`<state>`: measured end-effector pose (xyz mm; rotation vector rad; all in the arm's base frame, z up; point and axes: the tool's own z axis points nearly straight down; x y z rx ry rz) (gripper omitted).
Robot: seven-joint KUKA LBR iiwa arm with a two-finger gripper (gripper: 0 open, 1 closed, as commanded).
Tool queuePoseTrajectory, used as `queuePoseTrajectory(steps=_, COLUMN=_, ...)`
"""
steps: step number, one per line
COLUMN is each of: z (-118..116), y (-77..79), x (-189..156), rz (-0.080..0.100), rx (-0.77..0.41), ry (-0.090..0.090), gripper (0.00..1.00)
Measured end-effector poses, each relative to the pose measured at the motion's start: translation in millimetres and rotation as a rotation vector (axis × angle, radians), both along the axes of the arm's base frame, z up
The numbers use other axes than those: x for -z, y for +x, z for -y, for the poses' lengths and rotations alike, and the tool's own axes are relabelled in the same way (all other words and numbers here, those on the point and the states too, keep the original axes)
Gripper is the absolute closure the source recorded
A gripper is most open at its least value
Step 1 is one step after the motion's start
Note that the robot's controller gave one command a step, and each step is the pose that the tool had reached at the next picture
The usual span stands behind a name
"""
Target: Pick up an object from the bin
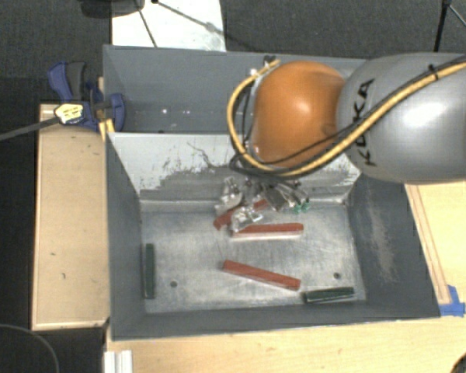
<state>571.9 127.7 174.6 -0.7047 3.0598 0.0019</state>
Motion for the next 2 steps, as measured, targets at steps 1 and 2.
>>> queuePoseTrajectory(steps=1, z=2.5, y=-1.8, x=-31.8, rz=0.0, rx=-0.008, ry=-0.001, gripper=1.0)
queuePoseTrajectory(steps=2, z=3.8, y=-2.3, x=-39.2, rz=0.003, rx=-0.008, ry=0.001, gripper=1.0)
